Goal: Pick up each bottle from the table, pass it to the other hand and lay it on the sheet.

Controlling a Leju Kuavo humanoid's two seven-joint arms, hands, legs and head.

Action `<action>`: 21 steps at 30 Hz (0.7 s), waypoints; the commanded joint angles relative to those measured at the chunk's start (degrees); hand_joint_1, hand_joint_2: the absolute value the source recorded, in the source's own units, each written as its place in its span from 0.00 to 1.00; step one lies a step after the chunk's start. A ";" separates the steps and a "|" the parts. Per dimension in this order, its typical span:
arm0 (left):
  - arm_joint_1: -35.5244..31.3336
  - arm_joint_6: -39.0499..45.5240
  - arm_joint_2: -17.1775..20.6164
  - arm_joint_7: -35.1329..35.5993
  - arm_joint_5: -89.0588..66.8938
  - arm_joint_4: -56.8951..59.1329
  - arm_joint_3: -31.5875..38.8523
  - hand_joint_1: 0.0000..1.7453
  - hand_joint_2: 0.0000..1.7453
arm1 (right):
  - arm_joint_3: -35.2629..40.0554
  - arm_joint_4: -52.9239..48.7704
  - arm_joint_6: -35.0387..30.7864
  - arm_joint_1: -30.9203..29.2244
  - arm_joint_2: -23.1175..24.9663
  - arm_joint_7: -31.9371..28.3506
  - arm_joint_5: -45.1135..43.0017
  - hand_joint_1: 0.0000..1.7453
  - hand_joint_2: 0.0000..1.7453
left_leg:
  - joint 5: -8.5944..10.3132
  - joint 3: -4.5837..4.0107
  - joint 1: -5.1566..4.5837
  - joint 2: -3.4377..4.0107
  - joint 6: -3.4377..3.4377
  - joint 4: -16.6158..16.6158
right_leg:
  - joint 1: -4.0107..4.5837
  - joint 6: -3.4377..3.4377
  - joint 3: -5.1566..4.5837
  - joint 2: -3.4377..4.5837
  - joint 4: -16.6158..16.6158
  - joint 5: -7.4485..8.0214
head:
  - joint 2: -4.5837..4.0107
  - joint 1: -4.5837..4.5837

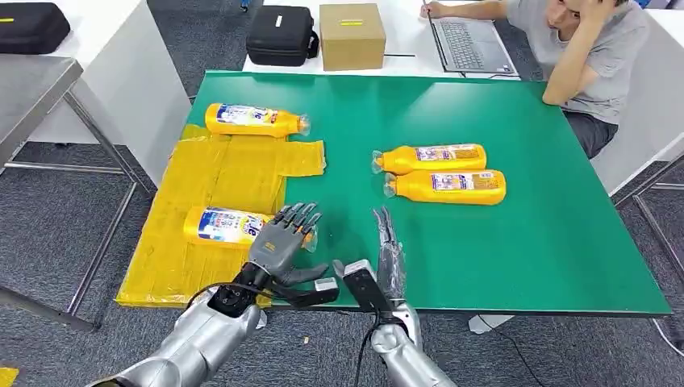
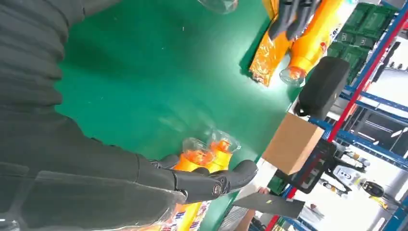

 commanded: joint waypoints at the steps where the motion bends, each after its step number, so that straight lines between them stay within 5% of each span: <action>1: 3.37 3.92 1.50 -12.02 11.09 -9.33 -0.89 0.00 1.00 | -6.69 -7.29 0.00 3.25 -0.48 -0.05 2.75 0.00 1.00 | -0.04 0.08 0.01 0.04 -0.05 -0.03 | 0.02 -0.05 0.06 0.00 -0.01 -0.04 | -0.02 -0.02; 6: 3.67 3.99 1.49 -12.92 12.19 -9.58 -0.78 0.00 1.00 | -7.45 -8.44 0.00 3.80 -0.36 -0.05 2.99 0.00 1.00 | -0.08 0.13 0.01 0.06 -0.07 -0.02 | 0.02 -0.07 0.11 0.01 0.01 -0.08 | 0.00 0.00; 9: 7.11 8.18 1.11 -18.24 20.82 -12.10 0.63 0.00 1.00 | -10.43 -18.38 0.00 8.05 -0.77 -0.05 -1.68 0.00 1.00 | -0.05 0.07 0.01 0.05 -0.05 -0.03 | 0.01 -0.05 0.05 0.01 0.00 -0.05 | 0.00 0.00; 15: 9.93 9.07 0.35 -21.93 26.50 -16.06 3.42 0.00 1.00 | -19.95 -31.37 0.00 16.57 -0.70 -0.05 8.14 0.00 1.00 | -0.13 0.19 -0.01 -0.12 -0.08 -0.02 | 0.00 -0.07 0.21 -0.18 0.03 -0.20 | 0.00 0.00; 21: 8.93 8.97 -1.50 -28.02 37.49 -12.29 8.60 0.00 1.00 | -15.47 -39.77 0.00 20.54 -3.09 -0.05 3.87 0.00 1.00 | -0.17 0.10 0.00 -0.06 -0.09 0.05 | 0.01 -0.08 0.12 -0.10 0.08 -0.19 | 0.00 0.00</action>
